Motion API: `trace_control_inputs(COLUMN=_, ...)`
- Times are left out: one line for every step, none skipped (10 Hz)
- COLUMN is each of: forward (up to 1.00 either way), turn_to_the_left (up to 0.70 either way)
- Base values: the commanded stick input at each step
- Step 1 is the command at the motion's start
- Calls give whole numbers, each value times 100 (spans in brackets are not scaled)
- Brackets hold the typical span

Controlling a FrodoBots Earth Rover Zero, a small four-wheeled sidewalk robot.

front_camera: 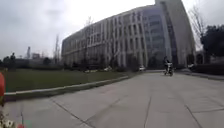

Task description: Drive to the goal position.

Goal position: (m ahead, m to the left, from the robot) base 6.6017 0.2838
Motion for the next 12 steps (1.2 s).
trace_control_inputs(forward=70, turn_to_the_left=0)
trace_control_inputs(forward=70, turn_to_the_left=0)
trace_control_inputs(forward=70, turn_to_the_left=0)
trace_control_inputs(forward=70, turn_to_the_left=0)
trace_control_inputs(forward=70, turn_to_the_left=0)
trace_control_inputs(forward=70, turn_to_the_left=-3)
trace_control_inputs(forward=70, turn_to_the_left=-9)
trace_control_inputs(forward=70, turn_to_the_left=-16)
trace_control_inputs(forward=70, turn_to_the_left=-22)
trace_control_inputs(forward=70, turn_to_the_left=-28)
trace_control_inputs(forward=70, turn_to_the_left=-35)
trace_control_inputs(forward=70, turn_to_the_left=-35)
